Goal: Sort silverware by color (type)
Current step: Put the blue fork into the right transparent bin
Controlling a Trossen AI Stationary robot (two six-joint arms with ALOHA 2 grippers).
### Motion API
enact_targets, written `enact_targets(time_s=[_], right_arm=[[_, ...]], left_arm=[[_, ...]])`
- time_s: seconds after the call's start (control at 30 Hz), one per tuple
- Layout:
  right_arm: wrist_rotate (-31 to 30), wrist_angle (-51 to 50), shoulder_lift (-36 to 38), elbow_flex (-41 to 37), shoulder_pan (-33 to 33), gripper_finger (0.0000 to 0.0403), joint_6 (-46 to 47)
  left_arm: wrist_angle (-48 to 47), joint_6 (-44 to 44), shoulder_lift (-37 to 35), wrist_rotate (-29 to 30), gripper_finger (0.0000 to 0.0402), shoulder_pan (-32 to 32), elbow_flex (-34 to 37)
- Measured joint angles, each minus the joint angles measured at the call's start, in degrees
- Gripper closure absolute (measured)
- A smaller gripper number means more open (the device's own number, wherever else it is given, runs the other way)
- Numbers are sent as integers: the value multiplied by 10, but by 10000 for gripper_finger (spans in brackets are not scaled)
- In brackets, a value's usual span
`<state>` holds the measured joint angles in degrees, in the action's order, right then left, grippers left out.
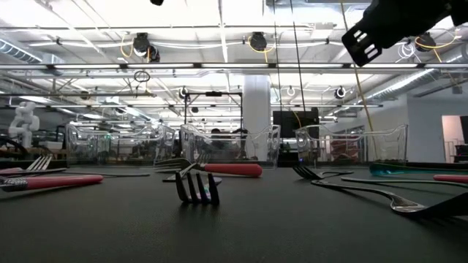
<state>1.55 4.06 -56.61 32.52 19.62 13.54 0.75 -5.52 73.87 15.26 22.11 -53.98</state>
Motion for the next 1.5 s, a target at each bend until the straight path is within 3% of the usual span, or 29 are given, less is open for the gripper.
enact_targets(time_s=[0.27,0.9,1.1,1.5], right_arm=[[-55,-189,0,73,10,397,58],[-137,-295,-11,76,7,392,76],[-168,-317,-13,76,-3,355,89],[-214,-443,-13,76,-8,272,208]], left_arm=[[12,-1,42,0,377,0,0],[93,-1,112,0,377,0,0],[94,-1,112,0,377,0,0],[93,0,112,1,377,0,0]])
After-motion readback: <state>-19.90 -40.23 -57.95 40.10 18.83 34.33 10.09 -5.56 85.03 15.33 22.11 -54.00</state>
